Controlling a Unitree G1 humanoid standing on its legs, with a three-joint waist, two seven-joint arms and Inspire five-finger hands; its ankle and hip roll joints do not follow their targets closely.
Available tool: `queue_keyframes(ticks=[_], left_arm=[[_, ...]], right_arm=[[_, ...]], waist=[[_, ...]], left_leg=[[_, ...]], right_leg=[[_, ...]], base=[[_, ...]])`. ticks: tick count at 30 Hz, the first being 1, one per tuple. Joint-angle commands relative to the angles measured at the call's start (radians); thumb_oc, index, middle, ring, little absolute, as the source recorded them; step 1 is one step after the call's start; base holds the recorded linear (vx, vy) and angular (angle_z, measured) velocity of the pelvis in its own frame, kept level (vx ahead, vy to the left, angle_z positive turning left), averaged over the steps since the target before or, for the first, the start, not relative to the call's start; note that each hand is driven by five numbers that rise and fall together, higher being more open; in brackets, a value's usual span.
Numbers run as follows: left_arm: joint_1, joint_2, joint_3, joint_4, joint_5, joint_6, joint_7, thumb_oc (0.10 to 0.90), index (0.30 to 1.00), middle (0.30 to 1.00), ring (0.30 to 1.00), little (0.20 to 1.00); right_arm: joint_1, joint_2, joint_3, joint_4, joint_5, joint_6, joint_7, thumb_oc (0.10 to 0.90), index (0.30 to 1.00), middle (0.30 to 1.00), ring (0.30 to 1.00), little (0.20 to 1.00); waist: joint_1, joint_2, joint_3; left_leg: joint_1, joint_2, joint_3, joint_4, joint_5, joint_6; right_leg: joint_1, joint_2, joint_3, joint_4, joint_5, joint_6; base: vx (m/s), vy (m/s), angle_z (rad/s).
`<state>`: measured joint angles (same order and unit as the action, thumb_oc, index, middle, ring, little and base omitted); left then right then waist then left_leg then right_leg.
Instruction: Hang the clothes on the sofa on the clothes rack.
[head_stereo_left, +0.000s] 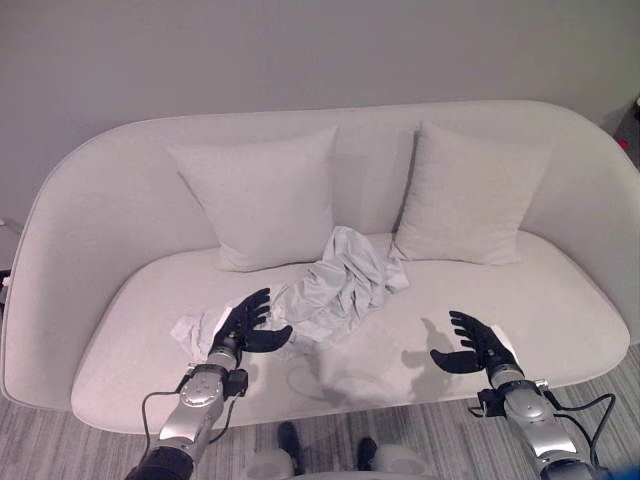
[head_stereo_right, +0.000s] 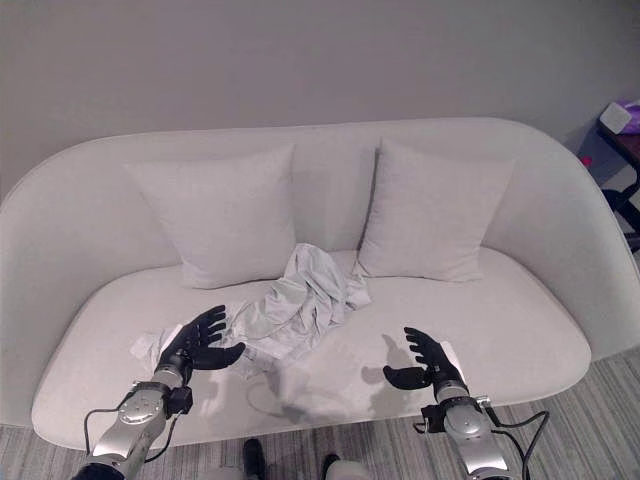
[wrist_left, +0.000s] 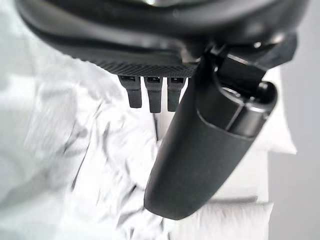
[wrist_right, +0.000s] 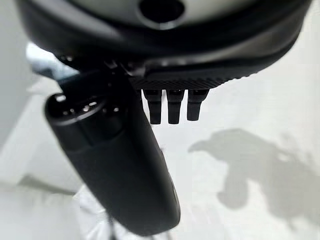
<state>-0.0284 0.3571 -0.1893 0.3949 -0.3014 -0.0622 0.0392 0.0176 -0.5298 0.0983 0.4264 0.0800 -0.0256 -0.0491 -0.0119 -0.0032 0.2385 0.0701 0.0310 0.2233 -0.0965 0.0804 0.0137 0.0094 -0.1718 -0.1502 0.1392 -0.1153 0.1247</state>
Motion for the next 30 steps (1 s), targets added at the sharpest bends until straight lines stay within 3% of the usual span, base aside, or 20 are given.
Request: queue_keyframes(ticks=[1,2,4,9,11,12,18,19,22,26,30], left_arm=[[-0.086,0.036,0.002,-0.092,0.074,-0.105,0.001,0.800,0.900,0.900,0.900,0.900],[-0.121,0.044,-0.004,-0.076,0.095,-0.108,0.013,0.800,0.900,0.900,0.900,0.900],[-0.162,0.060,-0.029,-0.064,0.123,-0.117,0.021,0.800,0.900,0.900,0.900,0.900],[-0.281,0.087,-0.080,-0.030,0.149,-0.112,0.053,0.800,0.900,0.900,0.900,0.900],[-0.378,0.099,-0.105,0.001,0.148,-0.118,0.084,0.800,0.900,0.900,0.900,0.900],[-0.479,0.131,-0.137,0.039,0.143,-0.129,0.118,0.800,0.900,0.900,0.900,0.900],[-0.642,0.189,-0.170,0.099,0.152,-0.143,0.173,0.800,0.900,0.900,0.900,0.900],[-0.719,0.235,-0.194,0.116,0.194,-0.145,0.205,0.800,0.900,0.900,0.900,0.900],[-0.770,0.273,-0.207,0.116,0.226,-0.145,0.224,0.800,0.900,0.900,0.900,0.900],[-0.879,0.388,-0.267,0.130,0.353,-0.143,0.273,0.800,0.900,0.900,0.900,0.900],[-0.888,0.444,-0.274,0.112,0.384,-0.141,0.291,0.800,0.900,0.900,0.900,0.900]], right_arm=[[-0.113,-0.068,-0.034,-0.026,-0.017,-0.066,-0.028,0.800,0.900,0.900,0.900,0.900],[-0.140,-0.078,-0.024,-0.022,-0.015,-0.069,-0.034,0.800,0.900,0.900,0.900,0.900],[-0.192,-0.111,-0.011,0.004,0.005,-0.072,-0.037,0.800,0.900,0.900,0.900,0.900],[-0.372,-0.180,0.072,0.066,0.041,-0.070,-0.046,0.800,0.900,0.900,0.900,0.900],[-0.506,-0.204,0.127,0.093,0.062,-0.074,-0.068,0.800,0.900,0.900,0.900,0.900],[-0.679,-0.248,0.194,0.158,0.091,-0.077,-0.099,0.800,0.900,0.900,0.900,0.900],[-0.951,-0.289,0.313,0.280,0.134,-0.087,-0.128,0.800,0.900,0.900,0.900,0.900],[-1.054,-0.295,0.357,0.338,0.162,-0.092,-0.137,0.800,0.900,0.900,0.900,0.900],[-1.130,-0.294,0.398,0.374,0.182,-0.101,-0.136,0.800,0.900,0.900,0.900,0.900],[-1.264,-0.286,0.477,0.444,0.208,-0.115,-0.136,0.800,0.900,0.900,0.900,0.900],[-1.331,-0.297,0.532,0.508,0.208,-0.111,-0.125,0.800,0.900,0.900,0.900,0.900]], waist=[[0.023,-0.060,-0.030],[0.029,-0.074,-0.036],[0.030,-0.077,-0.037],[0.033,-0.071,0.019],[0.032,-0.064,0.063],[0.037,-0.059,0.107],[0.031,-0.055,0.137],[0.035,-0.053,0.150],[0.035,-0.048,0.156],[0.044,-0.027,0.176],[0.053,-0.009,0.188]], left_leg=[[0.038,0.007,-0.031,0.009,-0.100,-0.043],[0.030,0.013,-0.032,0.009,-0.095,-0.054],[0.017,0.026,-0.041,0.009,-0.089,-0.065],[-0.041,0.052,-0.063,0.009,-0.061,-0.087],[-0.090,0.062,-0.069,0.009,-0.043,-0.098],[-0.149,0.073,-0.072,0.009,-0.019,-0.110],[-0.252,0.085,-0.068,0.009,0.015,-0.125],[-0.286,0.086,-0.070,0.009,0.025,-0.129],[-0.324,0.090,-0.072,0.009,0.033,-0.133],[-0.381,0.087,-0.075,0.009,0.052,-0.142],[-0.422,0.083,-0.082,0.009,0.064,-0.147]], right_leg=[[0.035,-0.084,-0.007,-0.178,0.192,0.079],[0.052,-0.078,-0.028,-0.217,0.211,0.079],[0.055,-0.065,-0.050,-0.226,0.206,0.077],[0.019,-0.045,-0.072,-0.226,0.207,0.067],[-0.029,-0.035,-0.070,-0.226,0.215,0.065],[-0.092,-0.028,-0.063,-0.226,0.229,0.064],[-0.194,-0.020,-0.048,-0.226,0.249,0.066],[-0.230,-0.018,-0.044,-0.226,0.259,0.068],[-0.267,-0.018,-0.040,-0.226,0.266,0.069],[-0.319,-0.026,-0.038,-0.226,0.278,0.072],[-0.354,-0.033,-0.040,-0.226,0.287,0.076]], base=[[0.14,-0.183,0.22],[0.10,-0.149,0.29],[0.04,-0.182,0.33],[-0.10,-0.128,0.17],[-0.26,-0.084,0.04],[-0.31,-0.076,-0.01],[-0.12,-0.023,-0.03],[-0.07,-0.017,-0.01],[-0.05,-0.012,0.05],[-0.02,-0.006,0.02],[0.00,-0.001,0.08]])
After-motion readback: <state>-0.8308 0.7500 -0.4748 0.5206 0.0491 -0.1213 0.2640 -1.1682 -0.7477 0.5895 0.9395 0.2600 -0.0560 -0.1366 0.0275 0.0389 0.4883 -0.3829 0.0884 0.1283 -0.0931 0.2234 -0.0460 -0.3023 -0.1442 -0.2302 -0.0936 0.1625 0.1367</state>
